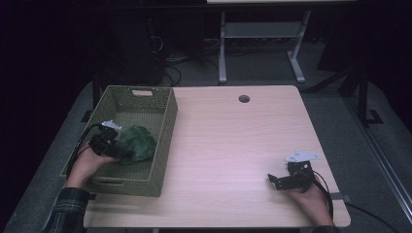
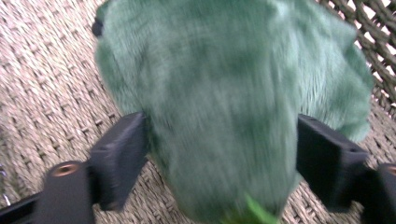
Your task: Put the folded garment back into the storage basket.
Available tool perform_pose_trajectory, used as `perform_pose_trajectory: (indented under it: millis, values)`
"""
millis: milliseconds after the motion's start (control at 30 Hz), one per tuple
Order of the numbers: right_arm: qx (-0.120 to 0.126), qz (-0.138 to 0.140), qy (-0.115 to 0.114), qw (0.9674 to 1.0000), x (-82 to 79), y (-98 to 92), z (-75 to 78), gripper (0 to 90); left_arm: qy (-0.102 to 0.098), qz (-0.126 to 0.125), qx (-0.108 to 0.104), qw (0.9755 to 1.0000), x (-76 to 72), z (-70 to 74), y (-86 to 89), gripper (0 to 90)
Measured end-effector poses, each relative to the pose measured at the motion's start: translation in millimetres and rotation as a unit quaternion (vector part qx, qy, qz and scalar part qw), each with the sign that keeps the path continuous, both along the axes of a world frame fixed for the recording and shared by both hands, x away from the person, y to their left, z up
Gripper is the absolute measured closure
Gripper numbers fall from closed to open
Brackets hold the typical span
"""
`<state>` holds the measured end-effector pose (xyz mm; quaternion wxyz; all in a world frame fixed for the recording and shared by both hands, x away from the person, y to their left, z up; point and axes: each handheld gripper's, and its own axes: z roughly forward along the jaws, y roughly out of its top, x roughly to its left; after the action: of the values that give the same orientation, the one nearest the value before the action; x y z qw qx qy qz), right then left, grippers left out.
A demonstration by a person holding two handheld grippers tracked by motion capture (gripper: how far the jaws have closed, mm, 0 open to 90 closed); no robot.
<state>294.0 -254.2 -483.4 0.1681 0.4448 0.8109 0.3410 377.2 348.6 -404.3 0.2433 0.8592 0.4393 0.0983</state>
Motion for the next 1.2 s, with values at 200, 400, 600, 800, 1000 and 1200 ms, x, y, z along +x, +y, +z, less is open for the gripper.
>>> perform_pose_trajectory:
  millis: [200,400,600,800,1000,1200]
  values:
    - [0.000,0.000,0.000,1.0000,0.1,0.0,0.0,1.6,-0.021,0.006,-0.017,0.9996,-1.6,9.8,2.5,16.0]
    - [0.000,0.000,-0.001,1.0000,0.1,0.0,-0.1,1.6,-0.048,-0.003,-0.029,0.9984,-1.1,27.2,-7.7,15.2]
    - [0.000,0.000,0.000,1.0000,0.1,0.0,0.0,1.6,-0.079,-0.024,-0.051,0.9953,-7.4,46.4,-30.1,15.2]
    - [0.000,0.000,0.000,1.0000,0.1,0.0,0.0,1.6,-0.096,-0.047,-0.070,0.9918,-14.1,60.5,-55.9,15.2]
    - [0.000,0.000,-0.001,1.0000,0.1,0.0,-0.1,1.6,-0.113,-0.072,-0.094,0.9865,-19.2,72.1,-86.5,15.2]
    - [0.000,-0.001,-0.001,1.0000,0.0,0.2,-0.1,1.5,-0.121,-0.100,-0.110,0.9815,-24.1,76.1,-125.4,15.2]
